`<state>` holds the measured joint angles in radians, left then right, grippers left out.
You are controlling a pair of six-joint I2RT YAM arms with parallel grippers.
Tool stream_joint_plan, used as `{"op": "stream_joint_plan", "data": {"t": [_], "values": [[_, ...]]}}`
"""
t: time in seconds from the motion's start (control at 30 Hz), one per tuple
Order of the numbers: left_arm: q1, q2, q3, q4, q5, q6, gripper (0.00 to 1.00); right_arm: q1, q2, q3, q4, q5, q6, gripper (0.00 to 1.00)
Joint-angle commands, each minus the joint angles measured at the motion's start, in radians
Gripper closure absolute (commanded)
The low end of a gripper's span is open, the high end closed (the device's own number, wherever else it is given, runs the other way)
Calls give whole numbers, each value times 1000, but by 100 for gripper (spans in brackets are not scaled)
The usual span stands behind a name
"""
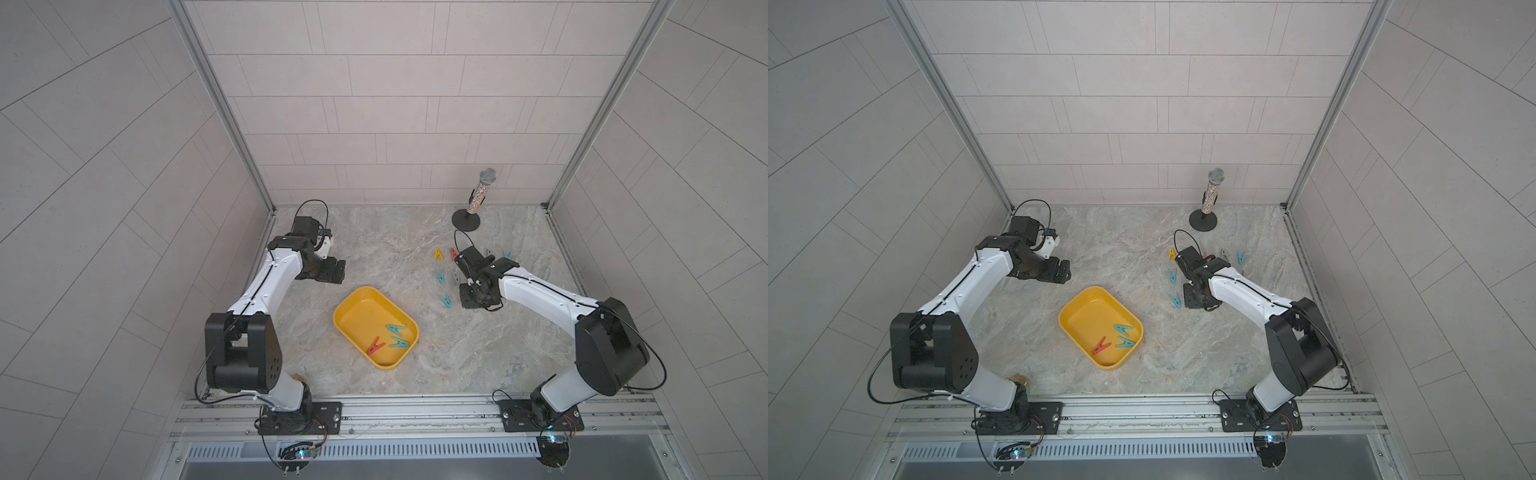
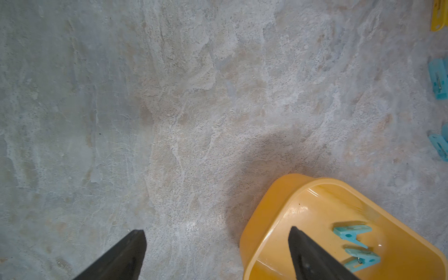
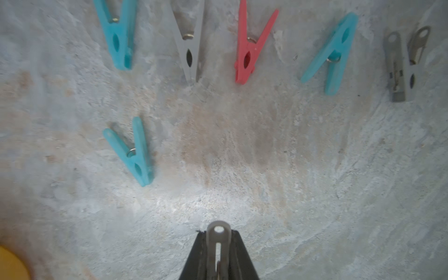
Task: Take the clothespins out of the storage box
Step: Place the clothespin at the center of the board.
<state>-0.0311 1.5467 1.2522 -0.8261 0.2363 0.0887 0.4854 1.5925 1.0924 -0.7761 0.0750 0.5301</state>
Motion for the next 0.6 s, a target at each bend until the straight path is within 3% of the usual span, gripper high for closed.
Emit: {"op": "stream_joint_plan", "data": {"t": [0.0, 0.27, 0.57], "values": [[-4, 0, -11, 8, -21, -7, 0, 9, 59, 60, -37, 88, -45, 96], [-3, 6, -11, 7, -26, -7, 0, 38, 219, 170, -34, 165, -69, 95], [-2, -6, -14, 7, -36, -6, 0, 45, 287, 173, 9, 200, -59, 93]]}}
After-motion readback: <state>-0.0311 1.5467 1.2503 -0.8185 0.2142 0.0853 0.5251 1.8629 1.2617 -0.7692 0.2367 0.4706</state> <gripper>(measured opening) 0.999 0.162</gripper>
